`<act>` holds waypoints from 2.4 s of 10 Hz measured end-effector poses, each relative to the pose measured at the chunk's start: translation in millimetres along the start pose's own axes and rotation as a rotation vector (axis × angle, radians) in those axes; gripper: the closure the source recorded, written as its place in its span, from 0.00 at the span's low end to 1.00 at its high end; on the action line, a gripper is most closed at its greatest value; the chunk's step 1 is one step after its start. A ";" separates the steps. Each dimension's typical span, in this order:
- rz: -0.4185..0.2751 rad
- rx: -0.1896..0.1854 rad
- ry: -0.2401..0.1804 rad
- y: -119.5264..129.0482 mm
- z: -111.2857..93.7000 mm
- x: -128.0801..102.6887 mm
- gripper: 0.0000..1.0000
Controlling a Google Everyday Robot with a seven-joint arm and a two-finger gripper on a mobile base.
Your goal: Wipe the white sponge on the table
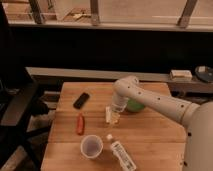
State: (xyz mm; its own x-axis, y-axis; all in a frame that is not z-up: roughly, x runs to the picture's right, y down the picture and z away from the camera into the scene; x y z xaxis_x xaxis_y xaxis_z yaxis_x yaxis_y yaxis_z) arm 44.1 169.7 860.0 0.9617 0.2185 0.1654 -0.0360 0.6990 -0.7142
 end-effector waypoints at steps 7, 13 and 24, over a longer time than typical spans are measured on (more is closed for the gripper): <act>0.011 -0.042 -0.024 7.7 26.6 -5.4 0.50; -0.051 0.071 -0.020 6.0 -15.8 -20.1 1.00; -0.057 -0.063 0.049 51.6 -29.8 18.5 1.00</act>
State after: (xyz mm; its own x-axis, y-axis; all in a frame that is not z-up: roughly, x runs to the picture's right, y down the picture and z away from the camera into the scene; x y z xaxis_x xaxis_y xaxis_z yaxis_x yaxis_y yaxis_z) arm 68.1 189.5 805.9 0.9739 0.1445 0.1748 0.0353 0.6647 -0.7462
